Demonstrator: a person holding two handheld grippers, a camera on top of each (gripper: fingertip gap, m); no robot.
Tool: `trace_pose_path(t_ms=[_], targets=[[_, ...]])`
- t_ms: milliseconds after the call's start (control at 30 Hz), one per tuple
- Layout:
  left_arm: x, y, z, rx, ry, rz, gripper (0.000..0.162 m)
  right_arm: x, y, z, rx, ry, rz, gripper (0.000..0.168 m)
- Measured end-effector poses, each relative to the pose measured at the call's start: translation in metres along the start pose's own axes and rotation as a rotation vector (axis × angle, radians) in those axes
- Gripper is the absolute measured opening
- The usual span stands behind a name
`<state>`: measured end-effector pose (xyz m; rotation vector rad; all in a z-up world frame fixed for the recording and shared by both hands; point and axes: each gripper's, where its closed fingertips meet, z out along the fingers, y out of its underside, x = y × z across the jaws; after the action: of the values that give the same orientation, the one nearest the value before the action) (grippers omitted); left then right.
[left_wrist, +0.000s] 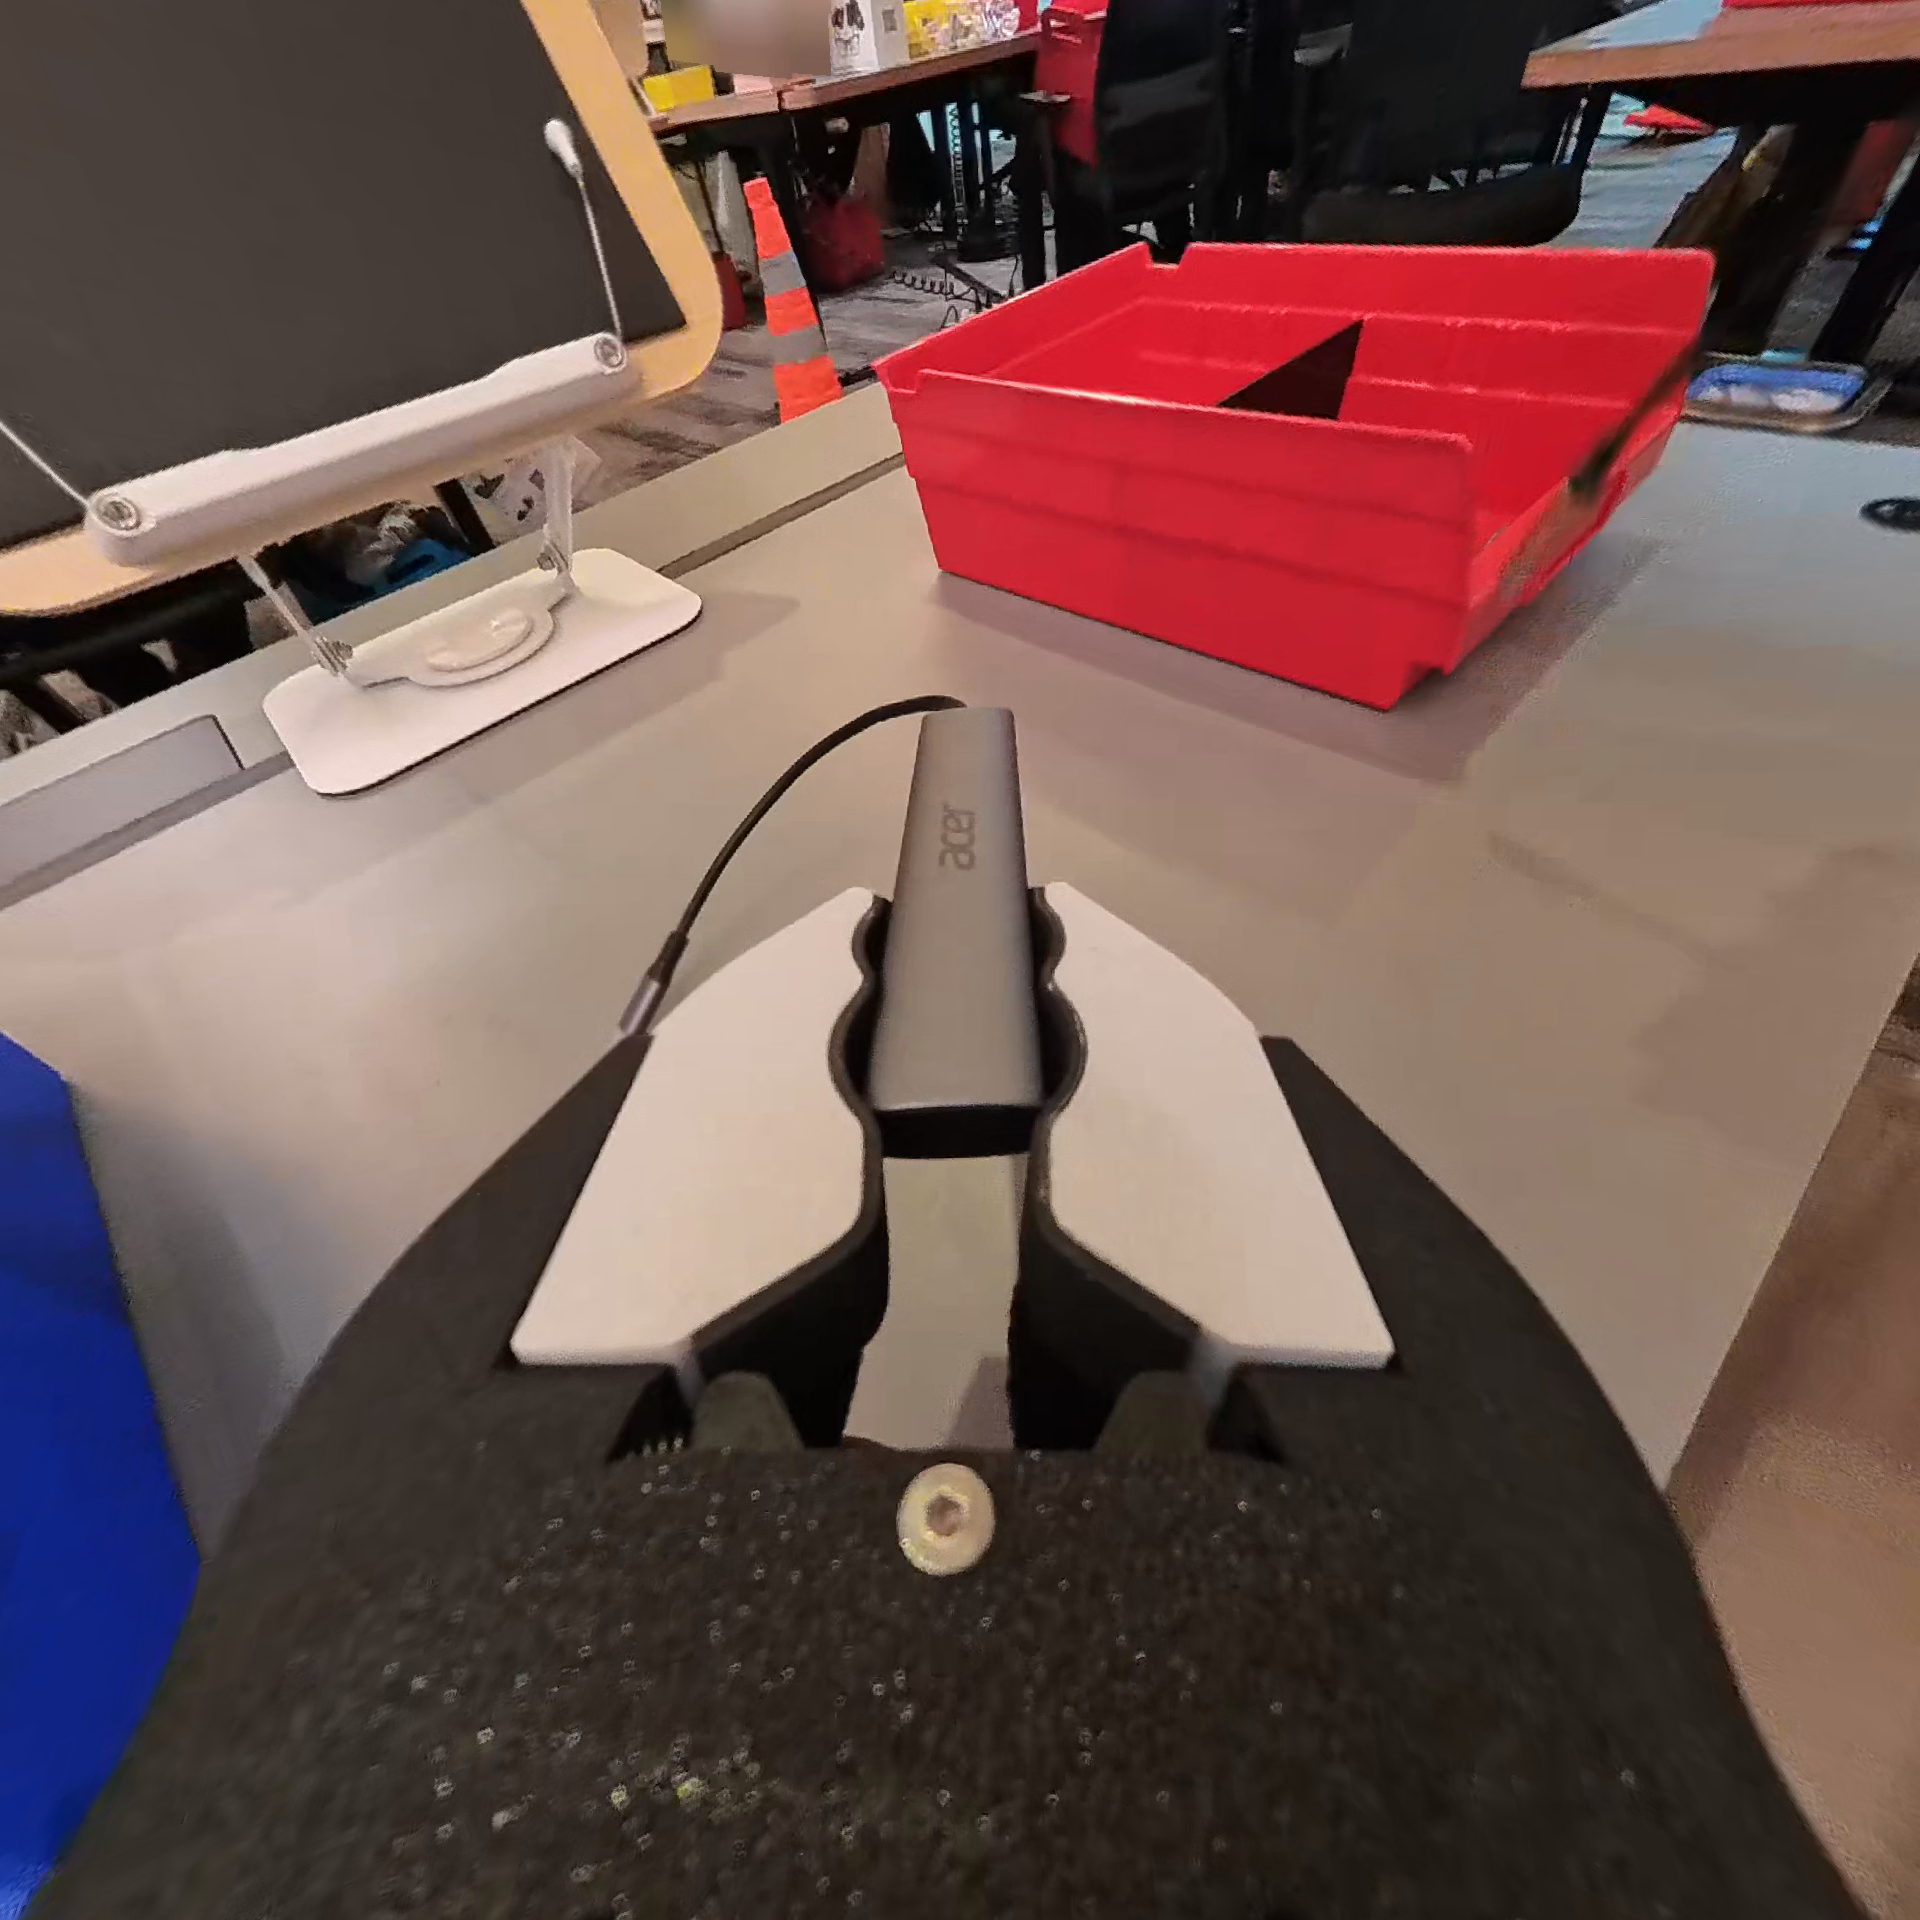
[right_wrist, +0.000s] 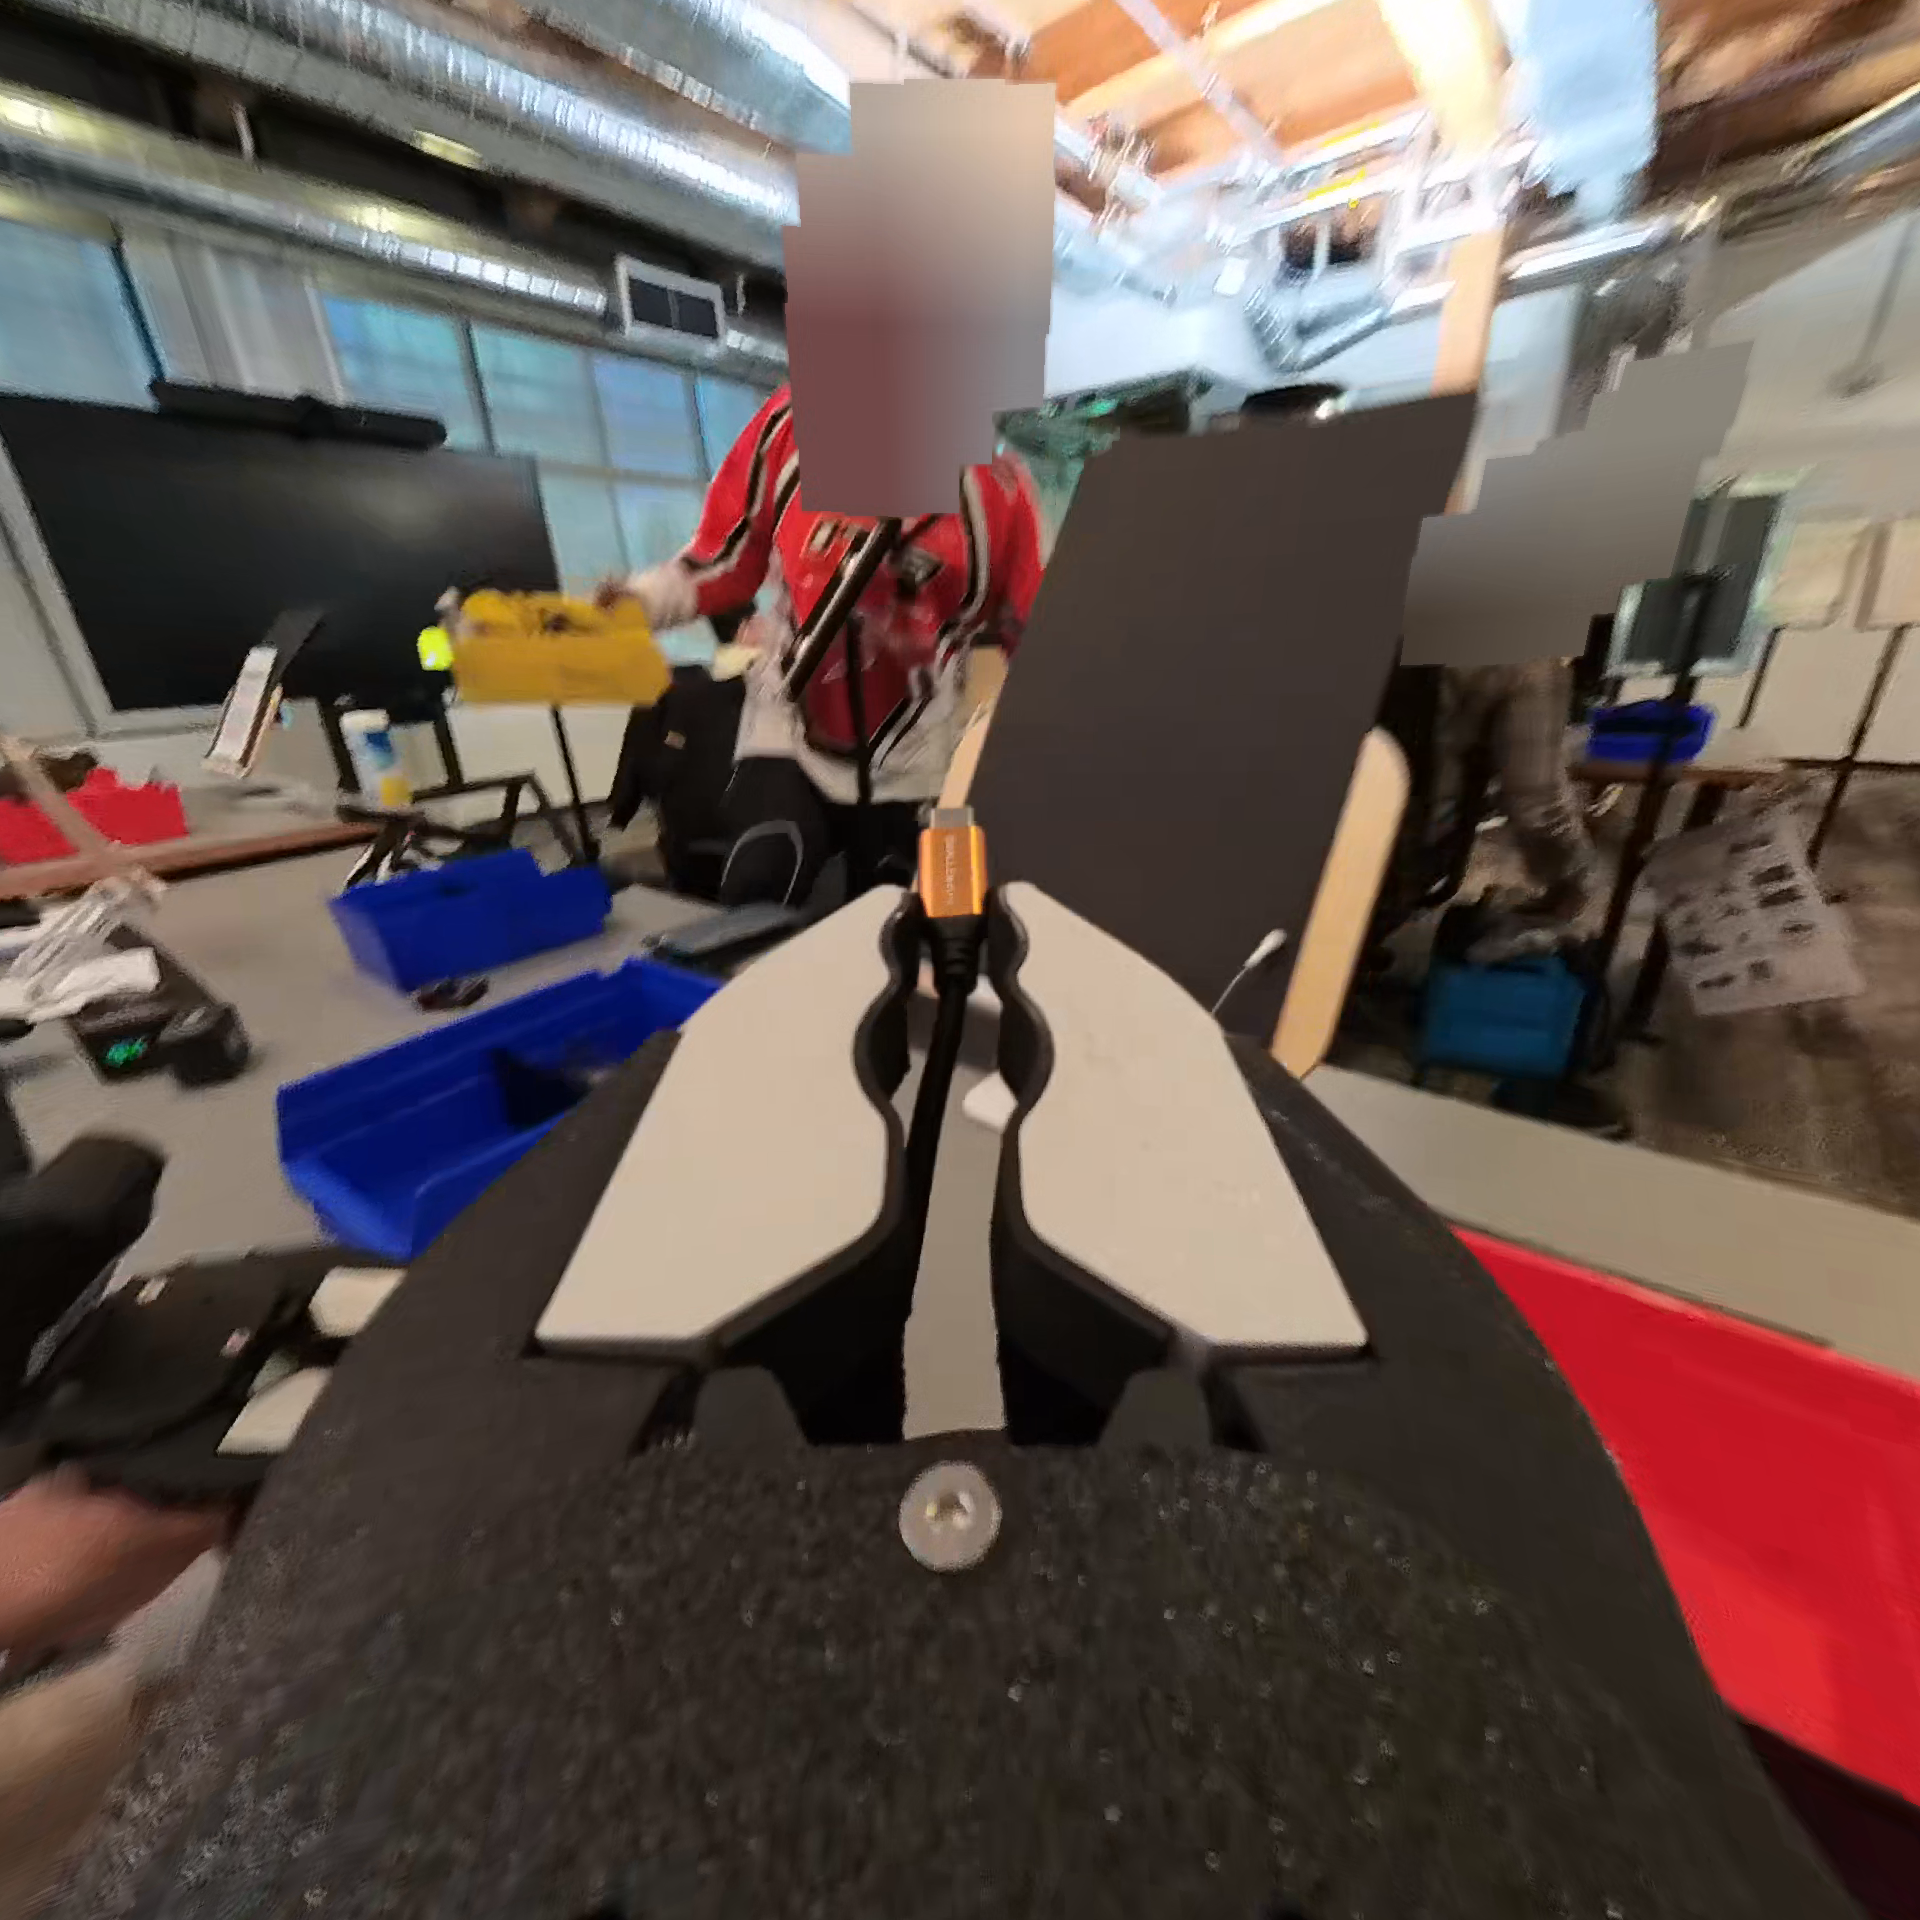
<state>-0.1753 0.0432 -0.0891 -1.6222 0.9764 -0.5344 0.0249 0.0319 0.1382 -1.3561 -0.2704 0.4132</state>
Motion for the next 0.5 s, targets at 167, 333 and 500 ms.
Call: trace_pose_path(t_ms=[167, 333, 500], targets=[[0.002, 0.001, -0.003, -0.005, 0.0, 0.024, 0.025, 0.067, -0.036, -0.003, 0.061, 0.211, -0.11, 0.012], [-0.004, 0.002, -0.004, -0.007, 0.013, -0.031, 0.025, 0.134, 0.029, -0.015, 0.01, 0.526, -0.201, 0.012], [-0.006, 0.004, -0.004, -0.017, 0.031, -0.073, 0.025, 0.171, 0.157, -0.034, -0.334, 0.673, -0.094, 0.012]])
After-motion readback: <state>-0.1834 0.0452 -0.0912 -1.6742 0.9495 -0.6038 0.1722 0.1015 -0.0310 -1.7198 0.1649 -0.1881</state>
